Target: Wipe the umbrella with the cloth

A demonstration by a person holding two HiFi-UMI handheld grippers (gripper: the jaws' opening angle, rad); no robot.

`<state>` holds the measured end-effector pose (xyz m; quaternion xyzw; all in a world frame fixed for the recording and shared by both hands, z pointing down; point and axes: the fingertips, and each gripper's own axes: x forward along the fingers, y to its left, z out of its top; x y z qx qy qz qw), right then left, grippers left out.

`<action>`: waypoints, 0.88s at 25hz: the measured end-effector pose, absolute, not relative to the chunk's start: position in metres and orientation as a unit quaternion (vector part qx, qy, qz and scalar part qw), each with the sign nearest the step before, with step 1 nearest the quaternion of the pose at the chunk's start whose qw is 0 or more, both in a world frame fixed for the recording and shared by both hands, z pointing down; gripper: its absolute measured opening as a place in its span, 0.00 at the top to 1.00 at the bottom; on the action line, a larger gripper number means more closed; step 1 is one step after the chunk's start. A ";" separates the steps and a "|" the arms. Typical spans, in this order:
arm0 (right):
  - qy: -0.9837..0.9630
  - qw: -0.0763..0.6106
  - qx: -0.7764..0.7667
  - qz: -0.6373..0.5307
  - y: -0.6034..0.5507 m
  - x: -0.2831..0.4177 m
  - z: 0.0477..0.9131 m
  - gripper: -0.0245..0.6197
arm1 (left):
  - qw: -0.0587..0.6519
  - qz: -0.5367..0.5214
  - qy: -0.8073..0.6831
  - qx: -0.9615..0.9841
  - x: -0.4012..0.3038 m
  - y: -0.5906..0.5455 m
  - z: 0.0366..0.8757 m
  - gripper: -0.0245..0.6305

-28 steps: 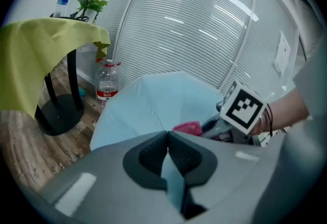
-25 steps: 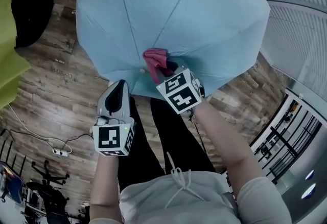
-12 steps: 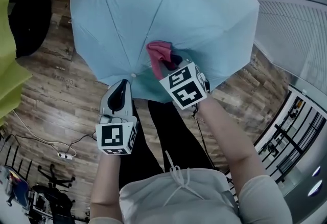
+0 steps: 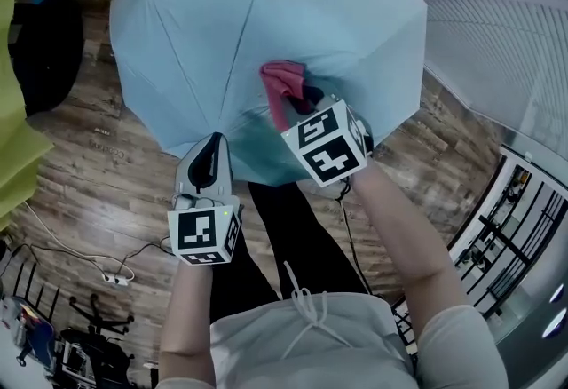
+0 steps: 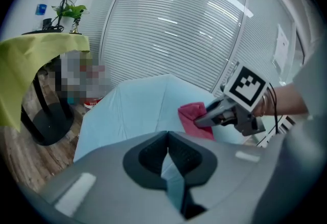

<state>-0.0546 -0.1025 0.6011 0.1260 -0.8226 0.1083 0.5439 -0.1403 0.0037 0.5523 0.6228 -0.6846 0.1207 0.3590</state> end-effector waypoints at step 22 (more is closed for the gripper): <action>-0.807 0.571 0.142 0.045 -0.228 -0.011 0.554 0.87 | 0.383 0.103 -0.662 0.635 -0.091 -0.065 0.548 0.95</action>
